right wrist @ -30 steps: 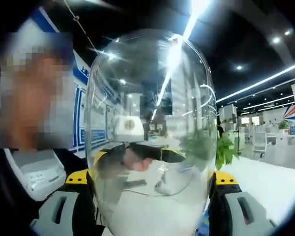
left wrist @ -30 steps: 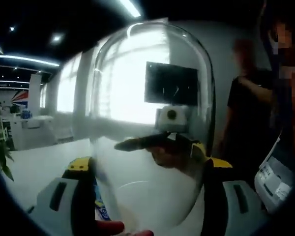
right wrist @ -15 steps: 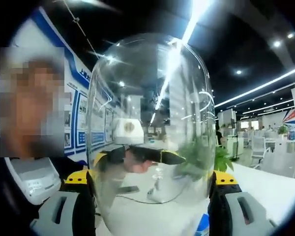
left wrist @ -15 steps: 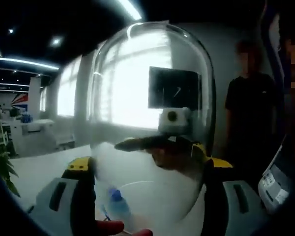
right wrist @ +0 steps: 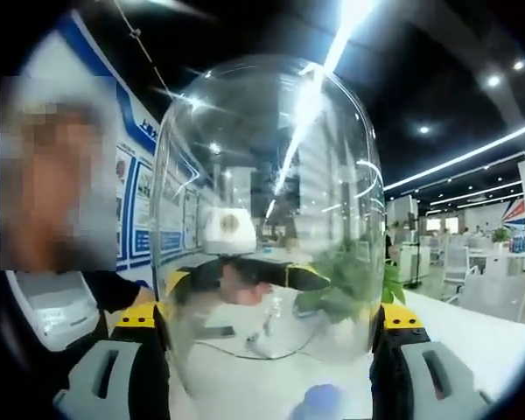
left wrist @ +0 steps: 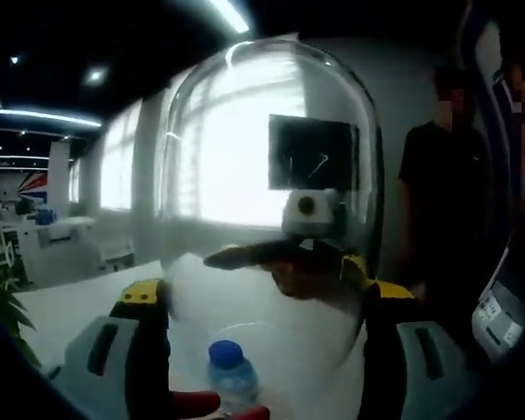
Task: Open the cover put in the Mizone put the cover back on
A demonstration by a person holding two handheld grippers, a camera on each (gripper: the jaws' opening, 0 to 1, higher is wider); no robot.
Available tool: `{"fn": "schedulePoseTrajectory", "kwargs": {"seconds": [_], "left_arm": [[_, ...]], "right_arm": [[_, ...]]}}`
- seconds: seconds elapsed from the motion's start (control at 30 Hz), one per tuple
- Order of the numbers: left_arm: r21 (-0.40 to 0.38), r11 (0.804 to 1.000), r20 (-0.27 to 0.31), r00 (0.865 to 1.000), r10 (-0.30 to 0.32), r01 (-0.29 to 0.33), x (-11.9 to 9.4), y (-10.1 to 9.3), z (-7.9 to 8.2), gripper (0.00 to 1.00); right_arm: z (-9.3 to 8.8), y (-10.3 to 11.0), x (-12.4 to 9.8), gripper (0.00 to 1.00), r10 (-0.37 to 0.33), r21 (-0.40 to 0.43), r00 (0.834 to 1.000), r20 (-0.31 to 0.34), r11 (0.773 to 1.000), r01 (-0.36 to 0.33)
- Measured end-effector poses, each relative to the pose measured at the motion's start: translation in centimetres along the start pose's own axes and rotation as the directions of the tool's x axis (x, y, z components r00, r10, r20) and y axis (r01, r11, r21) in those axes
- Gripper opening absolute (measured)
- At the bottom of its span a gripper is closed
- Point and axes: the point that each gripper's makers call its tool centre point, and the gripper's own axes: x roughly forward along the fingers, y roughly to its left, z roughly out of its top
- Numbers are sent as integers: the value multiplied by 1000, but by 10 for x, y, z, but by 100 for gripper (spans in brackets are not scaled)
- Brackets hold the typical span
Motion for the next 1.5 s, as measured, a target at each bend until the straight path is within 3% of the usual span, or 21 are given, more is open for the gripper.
{"fn": "schedulePoseTrajectory", "kwargs": {"seconds": [0.8, 1.5], "left_arm": [[-74, 997, -25, 1000, -15, 13, 10, 40, -69, 77], [-113, 993, -49, 998, -32, 26, 19, 52, -116, 77]], "right_arm": [[-71, -36, 1, 90, -14, 67, 998, -57, 998, 17], [-119, -48, -7, 90, -27, 100, 997, -78, 994, 35]]}}
